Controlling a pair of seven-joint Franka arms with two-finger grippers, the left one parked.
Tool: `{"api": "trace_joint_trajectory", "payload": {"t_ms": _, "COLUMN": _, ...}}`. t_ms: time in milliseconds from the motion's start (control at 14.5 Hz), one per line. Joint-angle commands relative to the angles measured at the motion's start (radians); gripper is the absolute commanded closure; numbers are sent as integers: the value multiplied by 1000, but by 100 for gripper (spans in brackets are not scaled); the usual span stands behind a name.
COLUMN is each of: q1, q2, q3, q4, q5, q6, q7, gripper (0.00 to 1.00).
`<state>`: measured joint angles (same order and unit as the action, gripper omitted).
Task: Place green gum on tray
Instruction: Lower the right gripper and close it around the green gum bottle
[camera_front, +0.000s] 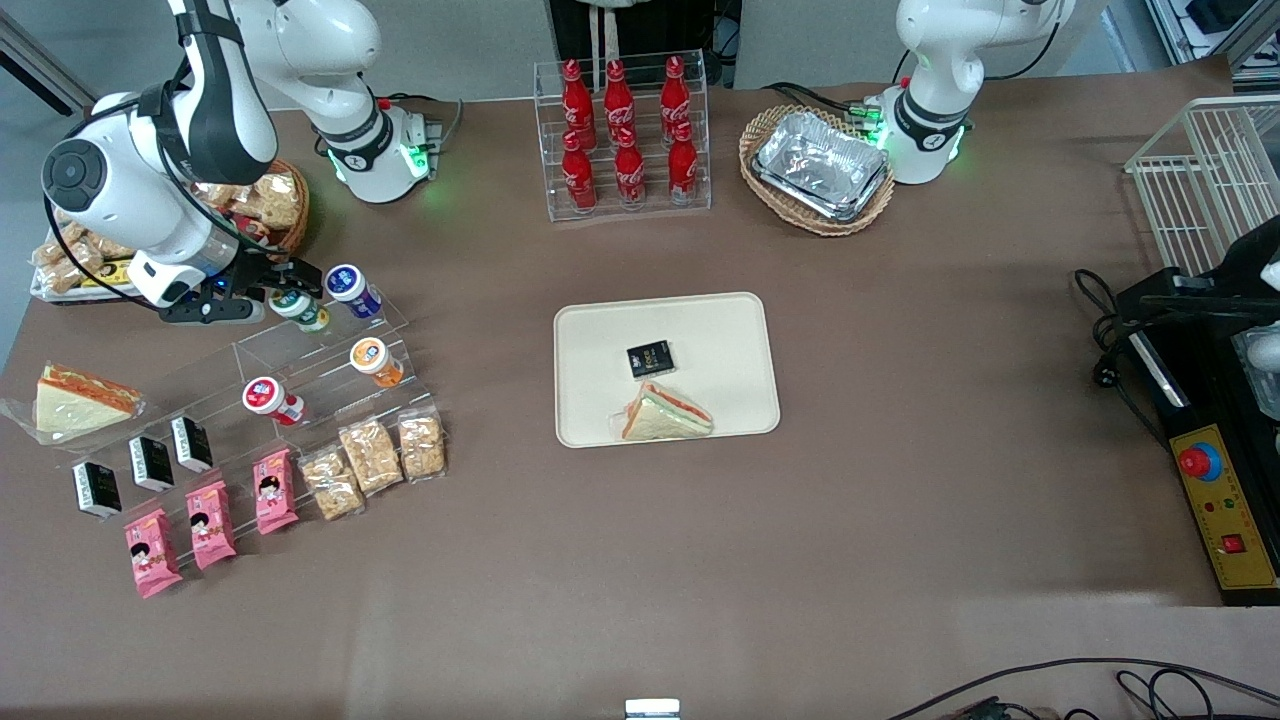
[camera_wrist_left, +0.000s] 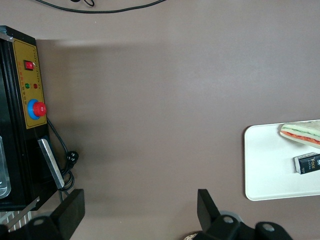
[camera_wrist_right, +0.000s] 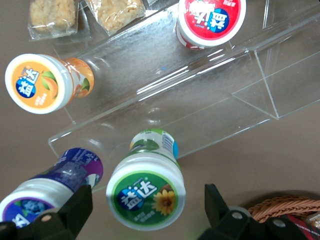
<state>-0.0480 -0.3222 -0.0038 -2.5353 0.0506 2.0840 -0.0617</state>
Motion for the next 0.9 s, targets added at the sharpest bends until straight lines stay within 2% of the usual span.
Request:
{"api": "trace_joint_trajectory", "payload": {"t_ms": 0, "q1": 0, "q2": 9, "q3": -1, "q4": -7, "q5": 0, "q6": 25, "q7": -6, "gripper": 0}}
{"api": "trace_joint_trajectory", "payload": {"t_ms": 830, "q1": 0, "q2": 9, "q3": 1, "q4": -10, "q5": -2, "q6": 28, "q7": -4, "gripper": 5}}
